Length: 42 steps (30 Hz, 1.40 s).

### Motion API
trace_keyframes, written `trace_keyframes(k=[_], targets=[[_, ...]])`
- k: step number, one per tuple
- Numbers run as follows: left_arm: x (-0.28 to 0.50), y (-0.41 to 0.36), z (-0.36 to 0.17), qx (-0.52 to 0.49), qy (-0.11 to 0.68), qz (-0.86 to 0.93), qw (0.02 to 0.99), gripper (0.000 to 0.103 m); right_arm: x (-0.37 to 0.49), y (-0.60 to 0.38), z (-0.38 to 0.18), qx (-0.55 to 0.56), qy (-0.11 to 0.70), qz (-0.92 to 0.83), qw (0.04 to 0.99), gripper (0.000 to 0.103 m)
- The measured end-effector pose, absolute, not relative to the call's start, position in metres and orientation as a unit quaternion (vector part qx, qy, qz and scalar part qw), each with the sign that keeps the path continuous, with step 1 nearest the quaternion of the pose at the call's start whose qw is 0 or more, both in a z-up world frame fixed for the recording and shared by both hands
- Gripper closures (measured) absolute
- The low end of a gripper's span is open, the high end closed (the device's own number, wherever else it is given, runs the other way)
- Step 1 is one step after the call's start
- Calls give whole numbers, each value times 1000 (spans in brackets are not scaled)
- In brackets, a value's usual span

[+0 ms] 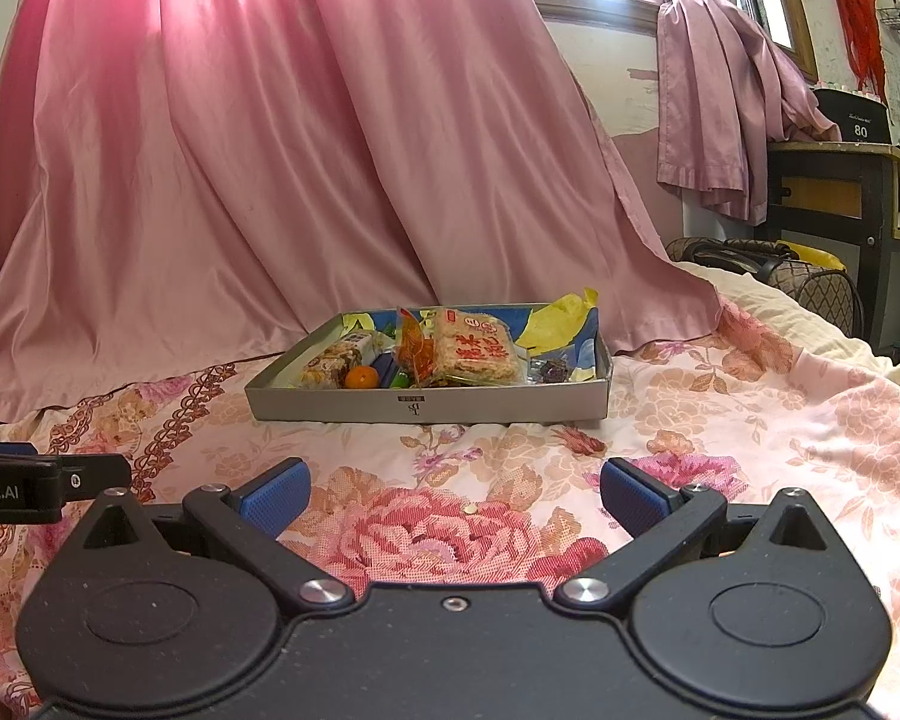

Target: Organize snacks

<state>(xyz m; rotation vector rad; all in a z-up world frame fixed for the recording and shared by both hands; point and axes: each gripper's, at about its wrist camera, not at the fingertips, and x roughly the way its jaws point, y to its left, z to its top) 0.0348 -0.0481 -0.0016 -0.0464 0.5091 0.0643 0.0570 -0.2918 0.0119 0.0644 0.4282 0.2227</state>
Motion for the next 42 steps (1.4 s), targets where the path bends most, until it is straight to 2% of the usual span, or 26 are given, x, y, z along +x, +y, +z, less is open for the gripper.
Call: trace_keyframes(k=[42], targets=[[34,-48,-4,-24,254,33,966,0,57,-291,9,29,217,113,969,1]])
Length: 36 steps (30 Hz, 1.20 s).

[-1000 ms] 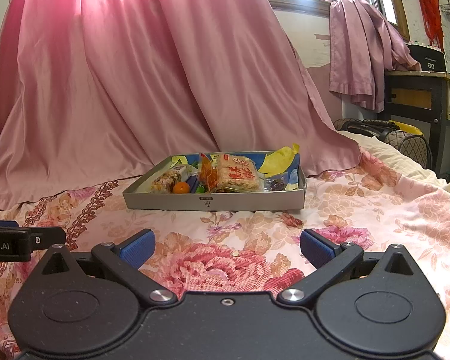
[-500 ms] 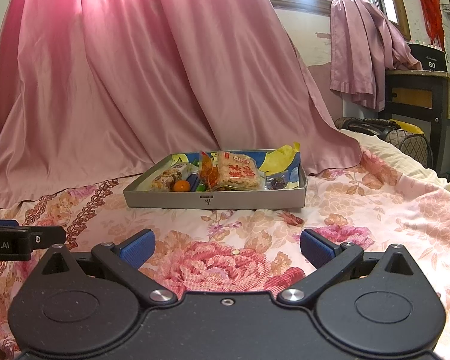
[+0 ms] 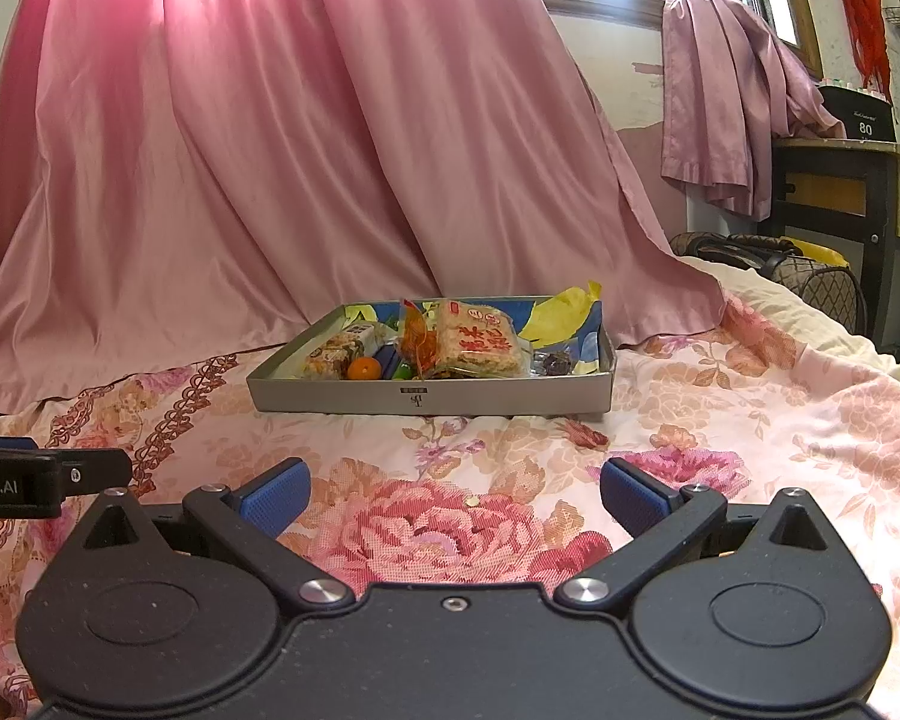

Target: Organize snacks

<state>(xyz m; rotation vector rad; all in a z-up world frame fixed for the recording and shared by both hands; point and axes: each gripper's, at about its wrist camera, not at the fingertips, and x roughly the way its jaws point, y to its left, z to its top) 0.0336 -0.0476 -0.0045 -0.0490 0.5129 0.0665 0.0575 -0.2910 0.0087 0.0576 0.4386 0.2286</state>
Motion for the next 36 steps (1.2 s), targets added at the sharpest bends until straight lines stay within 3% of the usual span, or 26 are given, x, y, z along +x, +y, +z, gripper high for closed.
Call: trace_keyframes(k=[36], targets=[[37,-55,-6,4,288,56,956,0,58,-289,9,26,219,113,969,1]])
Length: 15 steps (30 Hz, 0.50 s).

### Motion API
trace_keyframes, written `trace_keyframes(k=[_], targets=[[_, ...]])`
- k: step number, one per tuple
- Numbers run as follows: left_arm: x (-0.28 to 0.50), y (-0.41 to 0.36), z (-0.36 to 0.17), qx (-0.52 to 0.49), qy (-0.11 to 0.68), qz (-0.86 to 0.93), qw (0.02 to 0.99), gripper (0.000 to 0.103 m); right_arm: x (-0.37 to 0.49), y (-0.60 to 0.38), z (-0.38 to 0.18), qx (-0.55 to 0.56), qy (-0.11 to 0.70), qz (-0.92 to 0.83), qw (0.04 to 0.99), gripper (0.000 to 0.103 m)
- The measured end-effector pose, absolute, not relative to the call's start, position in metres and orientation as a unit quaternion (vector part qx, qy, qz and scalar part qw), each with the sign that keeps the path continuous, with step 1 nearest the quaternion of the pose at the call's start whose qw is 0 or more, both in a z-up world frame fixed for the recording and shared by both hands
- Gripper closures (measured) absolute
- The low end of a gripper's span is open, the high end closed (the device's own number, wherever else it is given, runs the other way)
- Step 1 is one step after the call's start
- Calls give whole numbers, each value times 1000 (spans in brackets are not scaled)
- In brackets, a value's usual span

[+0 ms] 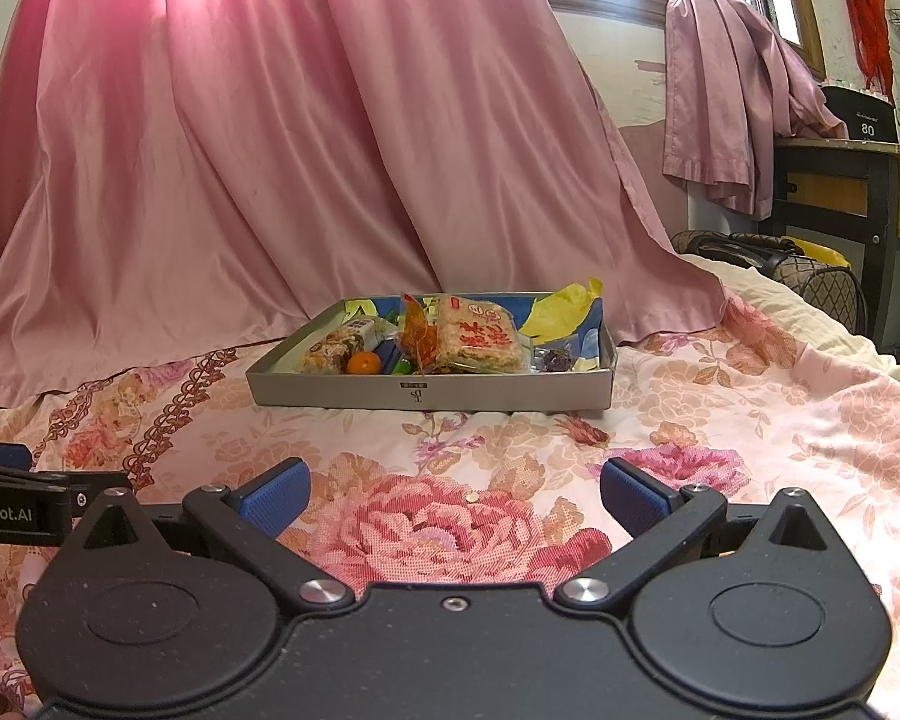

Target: Organize snacks

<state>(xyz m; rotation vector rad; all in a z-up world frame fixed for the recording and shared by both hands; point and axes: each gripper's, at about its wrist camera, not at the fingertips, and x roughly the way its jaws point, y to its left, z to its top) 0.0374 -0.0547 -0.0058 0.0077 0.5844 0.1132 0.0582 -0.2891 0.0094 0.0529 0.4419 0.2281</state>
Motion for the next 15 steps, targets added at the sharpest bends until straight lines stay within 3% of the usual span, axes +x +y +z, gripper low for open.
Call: trace_keyframes(k=[15], targets=[[37,-54,-9,2,291,55,955,0,57,-291,6,25,222,115,968,1]])
